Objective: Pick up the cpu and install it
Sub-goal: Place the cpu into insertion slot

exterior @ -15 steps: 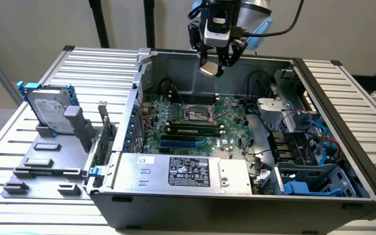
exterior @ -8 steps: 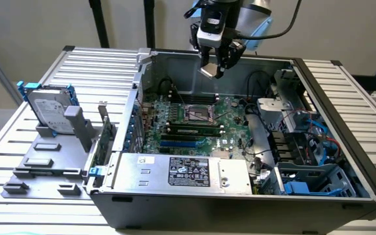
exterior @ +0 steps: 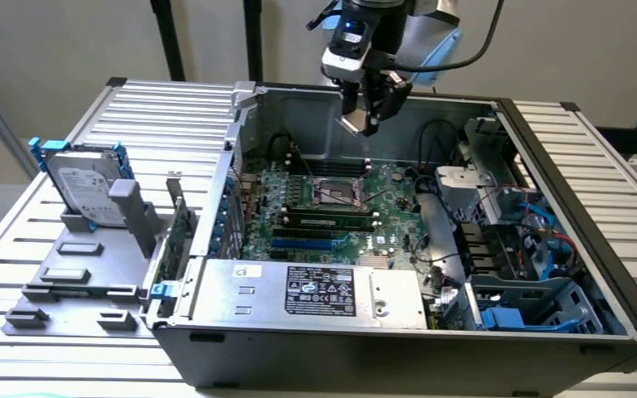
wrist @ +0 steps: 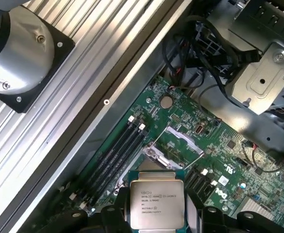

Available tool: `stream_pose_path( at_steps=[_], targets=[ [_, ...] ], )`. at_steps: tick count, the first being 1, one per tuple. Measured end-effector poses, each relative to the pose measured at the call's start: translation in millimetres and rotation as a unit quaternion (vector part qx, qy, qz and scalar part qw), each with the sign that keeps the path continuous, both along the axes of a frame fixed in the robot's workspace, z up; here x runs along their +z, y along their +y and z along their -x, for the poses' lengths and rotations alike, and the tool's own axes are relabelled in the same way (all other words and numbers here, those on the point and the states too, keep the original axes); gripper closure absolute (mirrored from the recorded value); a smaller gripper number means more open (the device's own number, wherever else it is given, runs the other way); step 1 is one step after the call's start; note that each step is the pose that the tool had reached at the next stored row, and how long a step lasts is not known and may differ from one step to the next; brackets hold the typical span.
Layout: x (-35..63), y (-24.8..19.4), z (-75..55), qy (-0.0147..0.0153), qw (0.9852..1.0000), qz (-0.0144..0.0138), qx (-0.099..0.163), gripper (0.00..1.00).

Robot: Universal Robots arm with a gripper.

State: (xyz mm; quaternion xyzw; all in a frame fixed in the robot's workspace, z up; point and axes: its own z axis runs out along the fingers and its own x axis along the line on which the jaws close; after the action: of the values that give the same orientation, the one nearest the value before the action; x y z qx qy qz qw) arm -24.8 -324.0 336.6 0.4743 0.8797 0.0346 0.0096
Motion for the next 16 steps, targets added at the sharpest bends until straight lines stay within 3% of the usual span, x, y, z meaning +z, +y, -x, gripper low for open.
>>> stream_pose_path(
  at_steps=[4, 8, 12, 16],
  targets=[
    [-1.9, 0.0, 0.0, 0.0, 0.9993, 0.0, -0.036, 0.45],
    [-3.8, 0.0, 0.0, 0.0, 0.9974, 0.0, -0.072, 0.45],
    [-5.9, 0.0, 0.0, 0.0, 0.9941, 0.0, -0.109, 0.45],
    [-7.9, 0.0, 0.0, 0.0, 0.9894, 0.0, -0.145, 0.45]
  ],
)
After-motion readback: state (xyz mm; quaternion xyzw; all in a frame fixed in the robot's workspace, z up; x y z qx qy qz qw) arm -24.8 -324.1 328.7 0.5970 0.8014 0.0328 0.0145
